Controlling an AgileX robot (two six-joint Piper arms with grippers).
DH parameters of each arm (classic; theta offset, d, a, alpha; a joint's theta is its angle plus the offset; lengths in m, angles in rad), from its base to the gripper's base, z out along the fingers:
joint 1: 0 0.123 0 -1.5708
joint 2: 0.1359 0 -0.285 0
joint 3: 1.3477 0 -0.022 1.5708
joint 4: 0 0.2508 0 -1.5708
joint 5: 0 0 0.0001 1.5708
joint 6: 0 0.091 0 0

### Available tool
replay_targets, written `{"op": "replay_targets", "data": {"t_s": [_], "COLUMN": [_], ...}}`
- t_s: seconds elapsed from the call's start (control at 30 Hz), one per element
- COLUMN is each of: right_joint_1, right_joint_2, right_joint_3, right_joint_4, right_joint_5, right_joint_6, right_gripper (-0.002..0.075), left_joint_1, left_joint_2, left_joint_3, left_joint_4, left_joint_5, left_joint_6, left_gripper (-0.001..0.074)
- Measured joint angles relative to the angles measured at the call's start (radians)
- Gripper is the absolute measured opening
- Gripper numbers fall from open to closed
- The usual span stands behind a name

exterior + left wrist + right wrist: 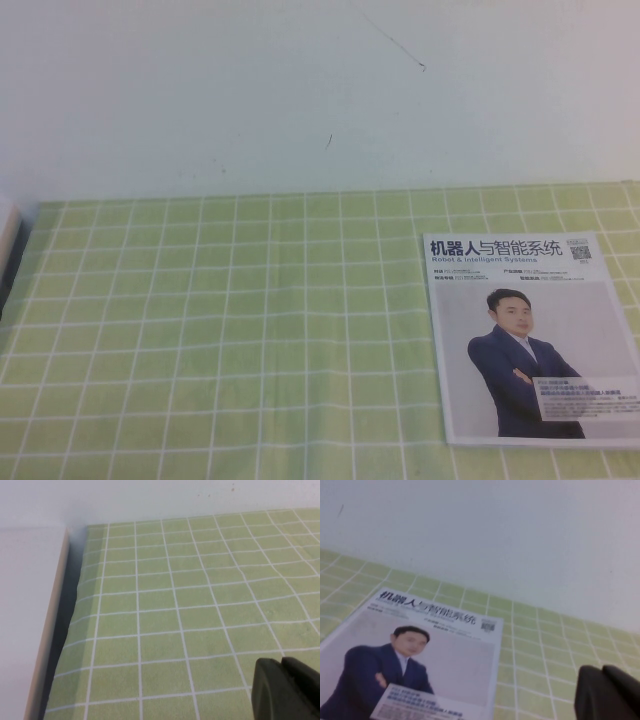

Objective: Close book
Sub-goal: 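Close the open booklet and leave it lying on the table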

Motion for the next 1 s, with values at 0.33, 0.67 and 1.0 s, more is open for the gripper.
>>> {"op": "replay_targets", "data": {"t_s": [0.33,0.67,1.0], "right_joint_1": [-0.003,-0.003,-0.003], "right_joint_2": [0.0,0.0,0.0], "right_joint_3": [0.0,-0.006,-0.006], "right_joint_4": [-0.081,-0.458,-0.458], "right_joint_5": [0.201,0.198,0.198], "right_joint_6": [0.086,0.59,0.6], "right_gripper": [-0.0003,-0.0003,-0.0003], "left_joint_1": [0.0,0.0,0.0], "left_joint_2": [0.0,0.0,0.0], "left_joint_3": [0.0,0.0,0.0], "left_joint_4": [0.0,0.0,0.0], "left_joint_5": [0.0,0.0,0.0], "left_joint_6": [0.0,0.0,0.0], "left_gripper": [-0.0004,-0.0004,-0.0004]}}
